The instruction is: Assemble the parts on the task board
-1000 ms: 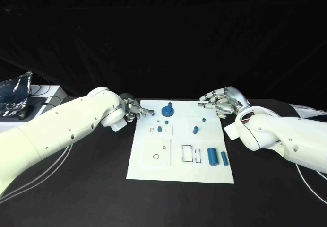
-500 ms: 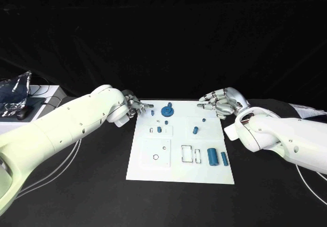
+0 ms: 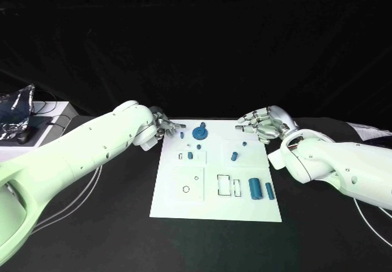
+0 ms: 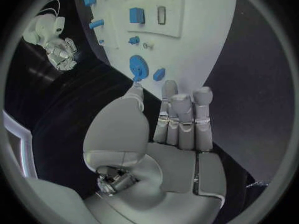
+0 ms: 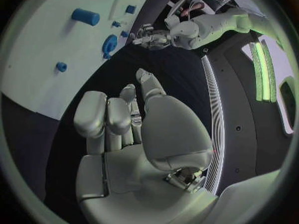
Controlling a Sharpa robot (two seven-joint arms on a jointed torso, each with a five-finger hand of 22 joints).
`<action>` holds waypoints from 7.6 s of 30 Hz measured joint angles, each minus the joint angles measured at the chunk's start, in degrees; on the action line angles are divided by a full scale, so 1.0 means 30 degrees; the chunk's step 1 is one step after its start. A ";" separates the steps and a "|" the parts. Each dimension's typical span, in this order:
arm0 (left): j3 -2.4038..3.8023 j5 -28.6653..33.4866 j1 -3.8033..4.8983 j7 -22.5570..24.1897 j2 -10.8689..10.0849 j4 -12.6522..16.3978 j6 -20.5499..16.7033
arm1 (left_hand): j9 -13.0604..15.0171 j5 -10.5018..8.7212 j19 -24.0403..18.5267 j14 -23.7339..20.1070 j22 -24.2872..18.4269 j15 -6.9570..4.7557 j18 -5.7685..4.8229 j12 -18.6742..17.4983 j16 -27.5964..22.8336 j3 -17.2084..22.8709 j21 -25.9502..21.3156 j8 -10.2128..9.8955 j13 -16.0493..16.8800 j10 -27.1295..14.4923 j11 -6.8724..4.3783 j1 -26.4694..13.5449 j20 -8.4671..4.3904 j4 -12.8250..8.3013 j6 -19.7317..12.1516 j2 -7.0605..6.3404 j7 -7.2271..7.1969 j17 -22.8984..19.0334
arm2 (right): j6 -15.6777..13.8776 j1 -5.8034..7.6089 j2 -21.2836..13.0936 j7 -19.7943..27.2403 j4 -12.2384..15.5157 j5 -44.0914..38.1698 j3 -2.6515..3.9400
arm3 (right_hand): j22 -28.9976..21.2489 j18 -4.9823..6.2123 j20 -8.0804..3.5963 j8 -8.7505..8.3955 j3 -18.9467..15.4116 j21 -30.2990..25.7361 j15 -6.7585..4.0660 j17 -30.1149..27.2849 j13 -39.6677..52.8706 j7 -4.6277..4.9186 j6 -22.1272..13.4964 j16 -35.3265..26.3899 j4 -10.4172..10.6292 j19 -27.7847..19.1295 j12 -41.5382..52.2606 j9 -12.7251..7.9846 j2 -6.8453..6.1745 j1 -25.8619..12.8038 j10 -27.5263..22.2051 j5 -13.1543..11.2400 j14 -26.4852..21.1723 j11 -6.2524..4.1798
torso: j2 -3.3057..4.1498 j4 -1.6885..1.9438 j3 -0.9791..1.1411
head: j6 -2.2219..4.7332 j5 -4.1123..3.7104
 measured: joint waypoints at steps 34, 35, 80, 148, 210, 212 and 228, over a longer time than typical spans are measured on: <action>-0.0472 0.0200 0.0078 0.0601 0.0391 -0.0504 0.0626 | 0.2395 0.0084 -0.0099 -0.0239 0.0519 0.0100 0.0000 0.0167 0.0367 0.1221 -0.0221 0.3166 -0.0358 -0.0372 0.0033 0.0331 0.0102 -0.0263 -0.1596 0.0099 -0.0098 0.0038 | -0.0001 0.0052 0.0132 -0.0008 -0.0023 -0.0027 0.0017 | 0.0002 0.0001 0.0000 0.0000 -0.0054 0.0000 0.0000 0.0001 -0.0037 -0.0001 -0.0002 0.0000 0.0054 0.0000 0.0000 0.0000 -0.0076 -0.0076 0.0010 0.0000 0.0000 0.0009 | 0.0146 0.0000 0.0011 | -0.0081 -0.0031; -0.0479 0.0204 0.0080 0.0605 0.0404 -0.0523 0.0627 | 0.2430 0.0084 -0.0099 -0.0240 0.0537 0.0099 0.0000 0.0166 0.0367 0.1355 -0.0221 0.3188 -0.0370 -0.0373 0.0033 0.0401 0.0102 -0.0397 -0.1596 0.0169 -0.0098 0.0047 | -0.0001 0.0052 0.0134 -0.0008 -0.0023 -0.0027 0.0017 | 0.0001 0.0000 0.0000 0.0000 -0.0054 0.0000 0.0000 0.0000 -0.0037 -0.0001 -0.0002 0.0000 0.0054 0.0000 0.0000 0.0000 -0.0076 -0.0076 0.0010 0.0000 -0.0001 0.0009 | 0.0148 0.0000 0.0009 | -0.0081 -0.0031; -0.0615 0.1469 0.0150 0.1205 0.0693 -0.1302 0.1098 | 0.1959 0.0718 -0.0101 -0.0376 0.1010 -0.0039 0.0001 -0.0499 0.0687 0.8809 -0.0296 0.2034 -0.0836 -0.0382 -0.0135 0.1272 0.0098 -0.3576 -0.1434 0.0843 -0.0259 0.0459 | 0.0002 0.0055 0.0148 -0.0035 -0.0046 -0.0056 0.0018 | -0.0007 0.0000 0.0000 -0.0076 -0.0054 0.0000 0.0000 0.0016 -0.0034 0.0069 0.0069 0.0000 0.0054 0.0000 0.0000 0.0000 -0.0076 -0.0076 0.0014 0.0000 0.0000 0.0013 | 0.0157 0.0015 0.0013 | -0.0200 -0.0016; -0.1747 0.0174 -0.1019 -0.0570 -0.4404 0.8150 -0.1117 | 0.4425 1.0947 0.2231 0.1451 0.2926 -0.0816 -0.0303 -0.1340 0.1698 0.8907 0.2501 0.0861 -0.0541 0.2101 -0.0583 -0.1596 -0.1259 -0.5574 0.1069 -0.0682 -0.0704 0.3682 | -0.0003 -0.0005 0.0191 0.0046 -0.0618 -0.0026 0.0013 | -0.0002 -0.0001 0.0000 -0.0075 0.0000 -0.0302 0.0000 -0.0291 -0.0264 0.0062 0.0065 -0.0220 0.0107 0.0000 -0.0304 -0.0041 0.0003 -0.0154 0.0106 0.0115 0.0000 -0.0037 | -0.0350 0.0262 -0.0146 | -0.0652 0.0304; -0.1678 -0.1483 -0.1746 -0.0356 -0.3765 0.7513 -0.2235 | 0.4668 1.0952 0.2228 0.1473 0.2924 -0.0791 -0.0312 -0.1387 0.1613 0.9011 0.2500 0.0591 -0.0366 0.2172 -0.0643 -0.1523 -0.1257 -0.5474 0.1146 -0.0831 -0.0788 0.3614 | 0.0035 -0.0026 0.0110 0.0042 -0.0572 -0.0009 0.0012 | 0.0007 0.0000 0.0000 -0.0184 0.0001 -0.0300 0.0000 -0.0254 -0.0233 0.0060 0.0064 -0.0220 0.0107 0.0000 -0.0303 -0.0058 0.0001 -0.0152 0.0113 0.0221 0.0000 -0.0023 | -0.0348 0.0262 -0.0152 | -0.0884 0.0121; -0.1675 -0.1525 -0.1746 -0.0361 -0.3773 0.7523 -0.2205 | 0.4687 1.0951 0.2228 0.1474 0.2948 -0.0790 -0.0313 -0.1386 0.1612 0.9011 0.2500 0.0591 -0.0365 0.2172 -0.0643 -0.1481 -0.1257 -0.5474 0.1147 -0.0872 -0.0789 0.3615 | 0.0038 -0.0026 0.0106 0.0041 -0.0573 -0.0009 0.0012 | 0.0006 -0.0002 0.0000 -0.0184 0.0000 -0.0300 0.0000 -0.0254 -0.0234 0.0060 0.0064 -0.0220 0.0107 0.0000 -0.0303 -0.0058 0.0001 -0.0152 0.0114 0.0221 0.0000 -0.0023 | -0.0346 0.0260 -0.0146 | -0.0884 0.0121; -0.1649 -0.1793 -0.1713 -0.0384 -0.3704 0.7455 -0.1859 | 0.4820 1.0938 0.2296 0.1509 0.2946 -0.0755 -0.0311 -0.1387 0.1613 0.9010 0.2500 0.0585 -0.0366 0.2175 -0.0641 -0.1310 -0.1190 -0.5474 0.1175 -0.1044 -0.0817 0.3621 | 0.0050 -0.0029 0.0075 0.0030 -0.0562 -0.0008 0.0012 | 0.0003 -0.0001 0.0000 -0.0183 0.0000 -0.0300 0.0000 -0.0256 -0.0219 0.0059 0.0064 -0.0221 0.0107 0.0000 -0.0303 -0.0058 0.0001 -0.0152 0.0134 0.0220 0.0000 -0.0003 | -0.0339 0.0267 -0.0154 | -0.0930 0.0073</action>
